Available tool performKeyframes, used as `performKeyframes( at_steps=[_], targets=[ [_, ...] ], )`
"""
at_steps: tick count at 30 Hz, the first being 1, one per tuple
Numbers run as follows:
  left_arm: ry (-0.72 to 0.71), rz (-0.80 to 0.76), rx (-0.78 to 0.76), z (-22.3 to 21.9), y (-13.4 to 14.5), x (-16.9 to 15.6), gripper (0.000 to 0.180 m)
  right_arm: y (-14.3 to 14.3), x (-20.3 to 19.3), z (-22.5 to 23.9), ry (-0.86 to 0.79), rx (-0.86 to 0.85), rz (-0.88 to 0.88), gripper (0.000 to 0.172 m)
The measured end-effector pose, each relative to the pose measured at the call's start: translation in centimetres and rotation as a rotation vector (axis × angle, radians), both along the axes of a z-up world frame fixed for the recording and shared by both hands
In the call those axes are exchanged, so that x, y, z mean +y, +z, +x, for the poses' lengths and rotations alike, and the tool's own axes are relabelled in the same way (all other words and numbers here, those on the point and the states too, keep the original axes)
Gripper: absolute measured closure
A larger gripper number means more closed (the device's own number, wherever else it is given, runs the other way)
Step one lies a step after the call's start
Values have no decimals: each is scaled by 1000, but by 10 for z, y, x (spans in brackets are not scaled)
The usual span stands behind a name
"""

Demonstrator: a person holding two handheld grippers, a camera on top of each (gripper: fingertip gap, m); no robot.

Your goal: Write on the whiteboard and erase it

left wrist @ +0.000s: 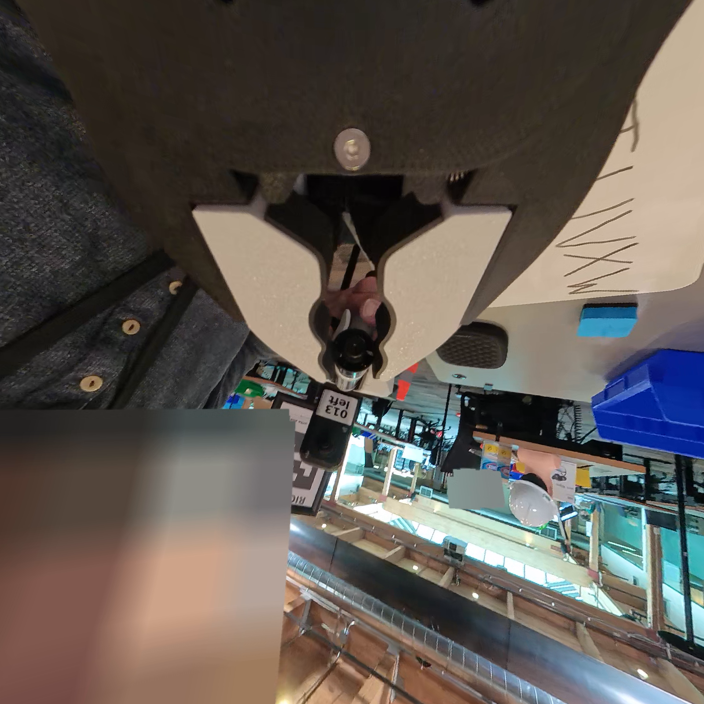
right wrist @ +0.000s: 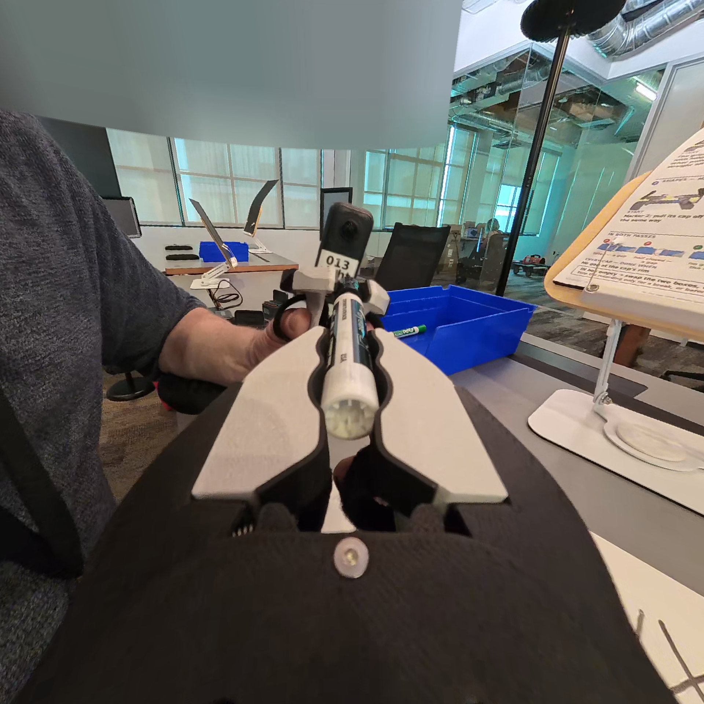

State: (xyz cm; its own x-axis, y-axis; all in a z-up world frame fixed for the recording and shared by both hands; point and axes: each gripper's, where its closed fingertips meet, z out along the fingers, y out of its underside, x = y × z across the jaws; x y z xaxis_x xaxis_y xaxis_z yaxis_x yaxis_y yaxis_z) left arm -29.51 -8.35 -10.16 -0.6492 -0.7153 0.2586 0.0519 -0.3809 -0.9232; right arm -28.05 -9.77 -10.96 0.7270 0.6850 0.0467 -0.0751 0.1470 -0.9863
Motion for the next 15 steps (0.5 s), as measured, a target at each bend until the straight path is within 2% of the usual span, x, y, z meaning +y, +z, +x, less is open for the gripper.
performKeyframes(
  at_steps=[6,11,15],
  targets=[
    [33,85,22,1,-4,-2,160,-1,-1,1,20,-31,-8,151],
    [6,158,39,1,-9,-12,161,-2,-5,-3,78,-70,-16,151],
    [32,195,53,4,-13,-5,160,-5,1,-1,60,-124,-22,151]
  ],
)
